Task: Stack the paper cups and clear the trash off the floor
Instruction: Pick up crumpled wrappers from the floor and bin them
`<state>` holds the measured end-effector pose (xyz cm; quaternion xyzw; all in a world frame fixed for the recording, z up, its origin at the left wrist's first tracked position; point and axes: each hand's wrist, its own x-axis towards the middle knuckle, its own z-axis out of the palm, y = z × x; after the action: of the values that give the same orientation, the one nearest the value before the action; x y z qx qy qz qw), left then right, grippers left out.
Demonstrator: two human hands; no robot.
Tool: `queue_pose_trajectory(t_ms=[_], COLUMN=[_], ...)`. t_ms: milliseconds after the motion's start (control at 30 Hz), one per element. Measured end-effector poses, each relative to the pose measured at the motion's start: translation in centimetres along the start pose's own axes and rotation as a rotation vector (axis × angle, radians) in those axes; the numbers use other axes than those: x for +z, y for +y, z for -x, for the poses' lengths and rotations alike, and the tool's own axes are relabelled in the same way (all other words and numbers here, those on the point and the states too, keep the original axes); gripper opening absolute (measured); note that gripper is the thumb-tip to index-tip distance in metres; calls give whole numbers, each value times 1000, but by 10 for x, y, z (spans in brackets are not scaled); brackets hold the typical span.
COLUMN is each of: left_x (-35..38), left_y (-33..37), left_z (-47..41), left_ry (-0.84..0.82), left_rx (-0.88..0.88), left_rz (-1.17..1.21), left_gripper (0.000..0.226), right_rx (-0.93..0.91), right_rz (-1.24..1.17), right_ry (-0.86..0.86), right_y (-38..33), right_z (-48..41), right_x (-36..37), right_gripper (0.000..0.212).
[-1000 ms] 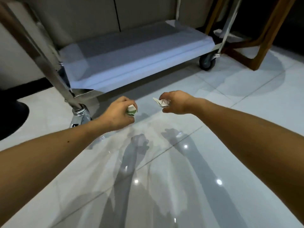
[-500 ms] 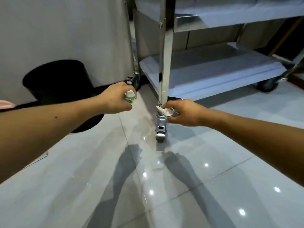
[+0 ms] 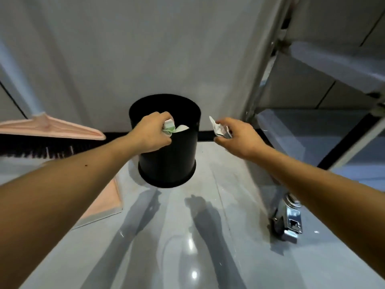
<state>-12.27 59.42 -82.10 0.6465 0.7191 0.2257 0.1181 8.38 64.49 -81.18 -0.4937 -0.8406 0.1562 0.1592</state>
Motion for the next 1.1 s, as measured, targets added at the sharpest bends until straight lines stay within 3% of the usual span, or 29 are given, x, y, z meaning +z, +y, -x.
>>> queue_pose_trajectory(t_ms=[233,433,667,867,1100], left_x=[-17,5,11,8,16], left_y=[-24,-45,-63,-59,-28], left_z=[-57,-78,-70,-64,-55], left_ry=[268,164,203,206,148], left_rx=[-85,-172,-290,-235,-110], left_rz=[313,340,200,97,8], left_gripper=[41,79,70,63,54], right_rx=[-67,-68,-11,-22,-23], right_rz=[8,41,93,-20,67], right_ry=[25,50,-19,-66,-211], right_y=[-48,-54,-50,-58,-16], right_z=[-69,-100,-113,-117,-82], right_x=[28,31,42,40,41], right_gripper=[49,49,52,74,66])
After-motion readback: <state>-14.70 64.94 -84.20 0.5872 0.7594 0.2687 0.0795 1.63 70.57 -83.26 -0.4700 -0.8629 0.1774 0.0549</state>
